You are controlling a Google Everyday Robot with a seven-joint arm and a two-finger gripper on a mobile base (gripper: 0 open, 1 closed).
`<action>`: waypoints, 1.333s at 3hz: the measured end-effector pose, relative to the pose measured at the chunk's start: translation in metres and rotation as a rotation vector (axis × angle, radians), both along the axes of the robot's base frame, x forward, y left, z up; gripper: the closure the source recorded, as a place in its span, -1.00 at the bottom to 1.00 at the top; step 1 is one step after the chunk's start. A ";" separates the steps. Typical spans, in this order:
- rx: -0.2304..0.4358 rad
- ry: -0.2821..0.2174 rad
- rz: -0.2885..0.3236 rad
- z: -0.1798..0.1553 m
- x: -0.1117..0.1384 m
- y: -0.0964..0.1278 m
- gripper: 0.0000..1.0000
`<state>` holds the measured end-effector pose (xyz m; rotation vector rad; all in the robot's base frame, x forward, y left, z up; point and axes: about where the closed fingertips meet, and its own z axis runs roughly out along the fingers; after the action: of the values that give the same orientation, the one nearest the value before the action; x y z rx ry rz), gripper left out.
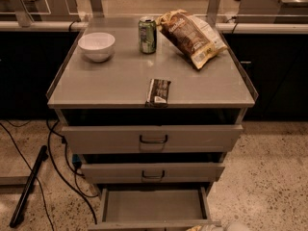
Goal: Close bottom drawer
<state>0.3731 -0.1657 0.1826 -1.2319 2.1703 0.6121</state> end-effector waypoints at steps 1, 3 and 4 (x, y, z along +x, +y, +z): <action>-0.029 -0.045 -0.042 -0.025 0.004 -0.005 1.00; -0.033 -0.180 -0.059 -0.061 0.031 0.004 1.00; -0.023 -0.221 -0.051 -0.072 0.052 0.010 1.00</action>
Offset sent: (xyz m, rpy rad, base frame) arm 0.0192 -0.0145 -0.0631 -0.0600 -0.1811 -0.1061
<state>0.4249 -0.1560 0.1103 -1.1924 2.0225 0.4096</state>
